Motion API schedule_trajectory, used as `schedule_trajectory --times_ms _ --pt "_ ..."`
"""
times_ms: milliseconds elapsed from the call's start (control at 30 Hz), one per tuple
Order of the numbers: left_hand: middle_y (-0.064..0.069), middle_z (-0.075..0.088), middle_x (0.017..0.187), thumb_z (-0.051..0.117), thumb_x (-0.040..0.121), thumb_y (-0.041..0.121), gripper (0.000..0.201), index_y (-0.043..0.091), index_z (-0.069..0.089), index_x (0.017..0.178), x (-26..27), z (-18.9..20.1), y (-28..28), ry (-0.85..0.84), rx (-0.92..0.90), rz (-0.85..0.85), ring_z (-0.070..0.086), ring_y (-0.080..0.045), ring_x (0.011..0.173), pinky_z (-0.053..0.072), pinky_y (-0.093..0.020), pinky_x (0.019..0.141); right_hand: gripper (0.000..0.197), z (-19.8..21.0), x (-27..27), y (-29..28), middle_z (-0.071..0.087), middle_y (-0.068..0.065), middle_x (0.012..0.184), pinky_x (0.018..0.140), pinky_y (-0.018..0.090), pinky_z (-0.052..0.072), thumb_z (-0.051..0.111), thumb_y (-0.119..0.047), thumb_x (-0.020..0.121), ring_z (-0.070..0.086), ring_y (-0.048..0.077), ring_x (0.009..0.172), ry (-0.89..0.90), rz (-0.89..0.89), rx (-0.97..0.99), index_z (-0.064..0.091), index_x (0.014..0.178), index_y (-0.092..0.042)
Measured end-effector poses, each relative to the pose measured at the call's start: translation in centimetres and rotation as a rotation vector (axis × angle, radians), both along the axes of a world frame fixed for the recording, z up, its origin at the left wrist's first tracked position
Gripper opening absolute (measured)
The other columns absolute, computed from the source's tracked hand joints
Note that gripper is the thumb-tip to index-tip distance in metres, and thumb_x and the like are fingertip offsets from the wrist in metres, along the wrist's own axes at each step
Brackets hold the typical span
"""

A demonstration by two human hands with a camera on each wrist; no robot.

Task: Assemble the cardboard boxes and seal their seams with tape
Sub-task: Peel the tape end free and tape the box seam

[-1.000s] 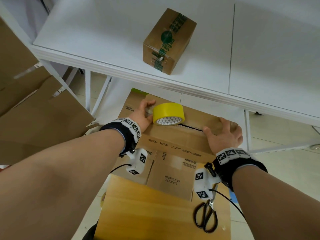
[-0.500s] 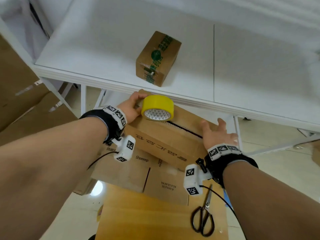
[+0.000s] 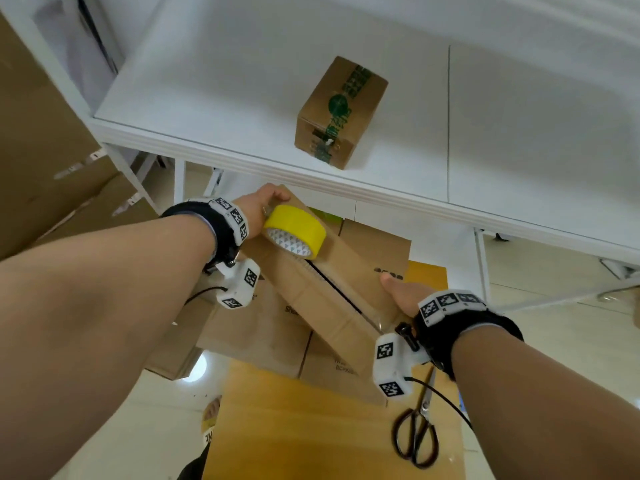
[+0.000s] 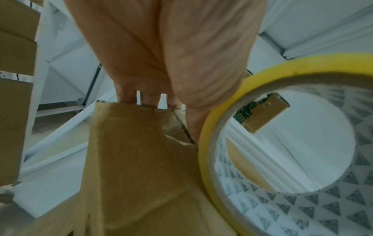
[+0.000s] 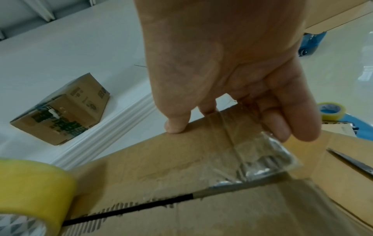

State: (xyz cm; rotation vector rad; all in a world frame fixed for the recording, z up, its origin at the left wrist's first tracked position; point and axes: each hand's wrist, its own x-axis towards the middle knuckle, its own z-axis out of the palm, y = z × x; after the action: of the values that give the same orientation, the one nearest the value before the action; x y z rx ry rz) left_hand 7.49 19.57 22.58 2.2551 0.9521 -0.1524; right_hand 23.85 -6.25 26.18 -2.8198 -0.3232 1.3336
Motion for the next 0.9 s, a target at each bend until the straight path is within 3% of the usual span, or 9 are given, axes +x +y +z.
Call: schedule_trajectory --times_ms 133,267,333,400,467,533,700,767,900 --pt "-0.006 0.055 0.132 0.046 0.092 -0.007 0.052 0.020 0.047 0.136 0.9 0.7 1.9 -0.005 0.010 -0.007 0.054 -0.026 0.119 0.041 -0.032 0.098 0.078 0.3 -0.7 0.7 0.046 0.016 0.149 0.112 0.045 0.036 0.031 -0.071 0.095 0.049 0.033 0.131 0.072 0.003 -0.037 0.046 0.146 -0.013" --pt "-0.010 0.052 0.136 0.048 0.094 0.001 0.048 0.017 0.043 0.139 2.0 -0.2 1.6 0.069 0.003 -0.069 0.052 -0.029 0.122 0.040 -0.036 0.103 0.052 0.2 -1.7 2.8 0.057 0.014 0.137 0.106 0.038 0.041 0.032 -0.047 0.103 0.054 0.032 0.123 -0.085 0.269 -0.102 0.056 0.134 -0.013" --pt "-0.014 0.046 0.140 0.052 0.094 0.009 0.050 0.016 0.037 0.141 2.2 -1.5 0.8 0.115 -0.022 -0.138 0.049 -0.032 0.123 0.037 -0.040 0.106 0.039 0.2 -1.7 4.4 0.058 0.005 0.129 0.100 0.039 0.047 0.047 -0.032 0.094 0.055 0.026 0.115 -0.214 0.350 0.120 0.057 0.131 -0.027" --pt "-0.013 0.047 0.137 0.056 0.092 0.018 0.052 0.024 0.038 0.140 1.7 -2.4 0.2 0.054 -0.038 -0.109 0.051 -0.034 0.120 0.041 -0.042 0.103 0.054 0.2 -1.9 5.9 0.053 -0.006 0.126 0.094 0.038 0.052 0.057 -0.015 0.085 0.057 0.018 0.106 -0.063 0.285 0.449 0.050 0.136 -0.034" --pt "-0.011 0.051 0.131 0.055 0.092 0.028 0.051 0.034 0.037 0.140 1.3 -2.6 0.0 0.043 0.023 -0.075 0.053 -0.036 0.114 0.044 -0.041 0.097 0.069 0.2 -2.4 7.4 0.057 -0.007 0.125 0.086 0.037 0.056 0.064 -0.008 0.078 0.062 0.016 0.098 0.152 0.224 0.584 0.044 0.137 -0.038" --pt "-0.011 0.052 0.128 0.053 0.092 0.032 0.052 0.038 0.034 0.140 1.1 -2.8 0.2 0.080 0.060 -0.070 0.052 -0.037 0.112 0.044 -0.040 0.094 0.073 -0.2 -2.7 8.1 0.062 -0.006 0.123 0.088 0.039 0.058 0.072 -0.014 0.075 0.066 0.015 0.100 0.245 0.219 0.579 0.044 0.137 -0.039" --pt "-0.007 0.050 0.135 0.048 0.095 0.028 0.052 0.042 0.032 0.143 0.4 -3.1 -0.1 0.058 0.071 -0.088 0.047 -0.034 0.122 0.036 -0.035 0.101 0.075 -2.1 -2.7 7.9 0.066 -0.015 0.120 0.102 0.045 0.050 0.081 -0.062 0.054 0.062 0.010 0.114 0.288 0.246 0.544 0.057 0.123 -0.046" --pt "-0.008 0.052 0.135 0.045 0.098 0.025 0.050 0.041 0.032 0.144 0.0 -2.6 -0.3 0.013 0.087 -0.102 0.047 -0.033 0.123 0.035 -0.034 0.102 0.059 -1.9 -2.8 7.7 0.069 -0.017 0.114 0.099 0.038 0.052 0.081 -0.063 0.062 0.063 0.005 0.110 0.334 0.233 0.556 0.062 0.115 -0.045" --pt "-0.008 0.050 0.137 0.030 0.104 0.027 0.044 0.041 0.030 0.146 -0.5 -2.6 -0.4 -0.015 0.123 -0.131 0.044 -0.031 0.128 0.031 -0.039 0.107 0.021 -0.9 -2.7 7.2 0.070 -0.024 0.091 0.074 0.017 0.048 0.077 -0.044 0.080 0.063 -0.007 0.086 0.398 0.167 0.621 0.067 0.098 -0.042"
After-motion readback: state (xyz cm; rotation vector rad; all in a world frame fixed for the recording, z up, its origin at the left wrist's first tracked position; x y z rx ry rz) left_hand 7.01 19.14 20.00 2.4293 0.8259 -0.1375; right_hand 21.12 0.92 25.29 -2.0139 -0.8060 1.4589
